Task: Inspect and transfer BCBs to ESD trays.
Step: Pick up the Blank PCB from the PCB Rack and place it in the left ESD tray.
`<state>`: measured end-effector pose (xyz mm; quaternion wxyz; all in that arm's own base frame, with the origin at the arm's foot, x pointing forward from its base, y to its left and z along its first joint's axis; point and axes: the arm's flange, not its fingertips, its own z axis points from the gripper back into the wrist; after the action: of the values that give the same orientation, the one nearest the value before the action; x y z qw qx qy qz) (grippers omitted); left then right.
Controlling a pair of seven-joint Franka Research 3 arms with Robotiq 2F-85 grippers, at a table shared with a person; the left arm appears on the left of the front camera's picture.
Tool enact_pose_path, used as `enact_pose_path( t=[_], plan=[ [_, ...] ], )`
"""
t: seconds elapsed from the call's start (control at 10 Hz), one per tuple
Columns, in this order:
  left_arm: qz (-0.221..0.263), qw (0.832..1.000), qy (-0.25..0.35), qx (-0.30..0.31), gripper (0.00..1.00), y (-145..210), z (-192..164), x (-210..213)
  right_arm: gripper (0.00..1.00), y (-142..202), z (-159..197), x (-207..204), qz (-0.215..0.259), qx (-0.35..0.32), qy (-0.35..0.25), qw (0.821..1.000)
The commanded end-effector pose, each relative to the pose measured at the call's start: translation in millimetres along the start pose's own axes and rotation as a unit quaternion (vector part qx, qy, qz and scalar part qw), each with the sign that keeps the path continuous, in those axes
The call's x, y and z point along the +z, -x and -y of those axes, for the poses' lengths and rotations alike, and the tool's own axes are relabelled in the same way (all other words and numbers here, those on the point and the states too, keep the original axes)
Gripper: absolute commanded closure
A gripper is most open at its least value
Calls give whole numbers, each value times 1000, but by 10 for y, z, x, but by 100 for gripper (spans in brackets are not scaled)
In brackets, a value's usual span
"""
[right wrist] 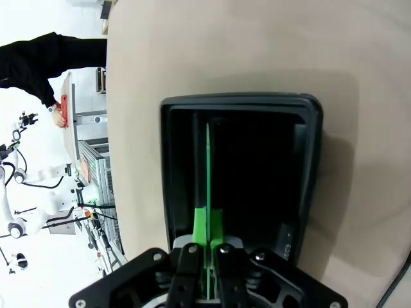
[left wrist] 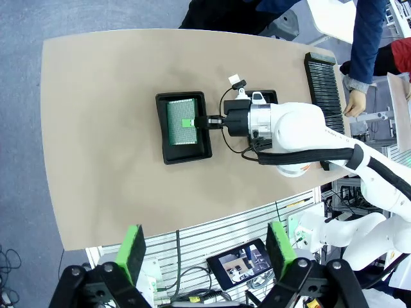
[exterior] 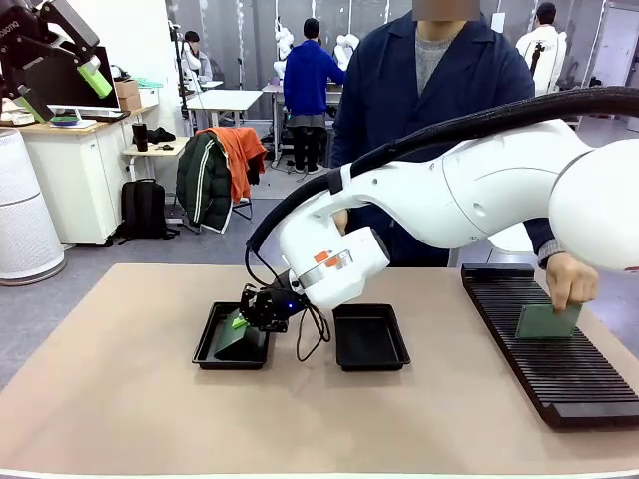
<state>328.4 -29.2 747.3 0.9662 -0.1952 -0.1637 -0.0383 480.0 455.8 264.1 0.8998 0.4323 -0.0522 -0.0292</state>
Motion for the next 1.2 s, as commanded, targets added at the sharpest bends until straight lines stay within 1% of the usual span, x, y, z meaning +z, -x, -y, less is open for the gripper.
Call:
enact_pose_path(
  t=[0.0,0.5,0.6,0.7,0.8,1.0,1.1],
  plan=[
    [0,1000,-3,1,0,-1,-7,-9,98,13,-27,14,0,-2,-3,1000],
    [0,1000,-3,1,0,-1,-7,-9,98,-2,-4,0,0,0,-1,1000],
    [0,1000,-3,1,0,-1,-7,-9,98,22,-90,-4,0,0,23,1000],
    [0,1000,-3,1,0,-1,-7,-9,98,36,-148,-1,0,1,32,999],
    [0,1000,-3,1,0,-1,-7,-9,95,47,-196,-22,0,0,52,999],
    [0,1000,-3,1,0,-1,-7,-9,89,55,-284,-49,3,0,70,998],
    [0,1000,-3,1,0,-1,-7,-9,83,49,-317,-39,7,-3,83,996]
  ],
)
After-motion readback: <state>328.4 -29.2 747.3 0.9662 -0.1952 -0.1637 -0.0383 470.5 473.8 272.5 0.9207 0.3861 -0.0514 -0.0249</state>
